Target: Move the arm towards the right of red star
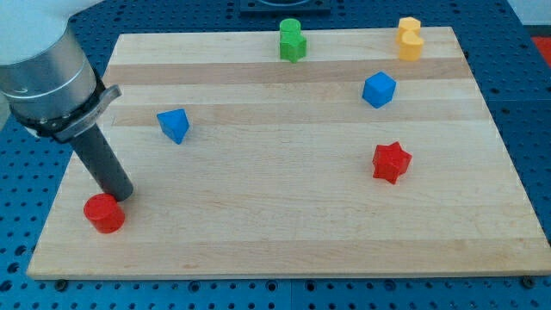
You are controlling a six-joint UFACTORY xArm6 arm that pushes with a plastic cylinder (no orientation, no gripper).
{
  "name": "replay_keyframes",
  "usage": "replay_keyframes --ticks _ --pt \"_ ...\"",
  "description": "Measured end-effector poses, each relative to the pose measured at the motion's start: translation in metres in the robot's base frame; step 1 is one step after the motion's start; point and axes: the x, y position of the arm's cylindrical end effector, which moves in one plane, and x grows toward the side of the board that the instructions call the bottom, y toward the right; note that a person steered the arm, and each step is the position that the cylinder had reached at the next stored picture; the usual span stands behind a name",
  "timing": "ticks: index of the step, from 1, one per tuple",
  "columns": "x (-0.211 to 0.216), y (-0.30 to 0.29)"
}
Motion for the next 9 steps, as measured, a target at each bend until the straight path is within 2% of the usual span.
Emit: replay_keyframes --ticks 2,3,4,6,7,8,9 --pt "0.031 -0.001" --pt "0.031 0.004" --pt "0.018 0.046" --pt "0.033 0.174" --pt "0.034 0.258" --pt "0.008 0.358" --pt "-0.025 0.428"
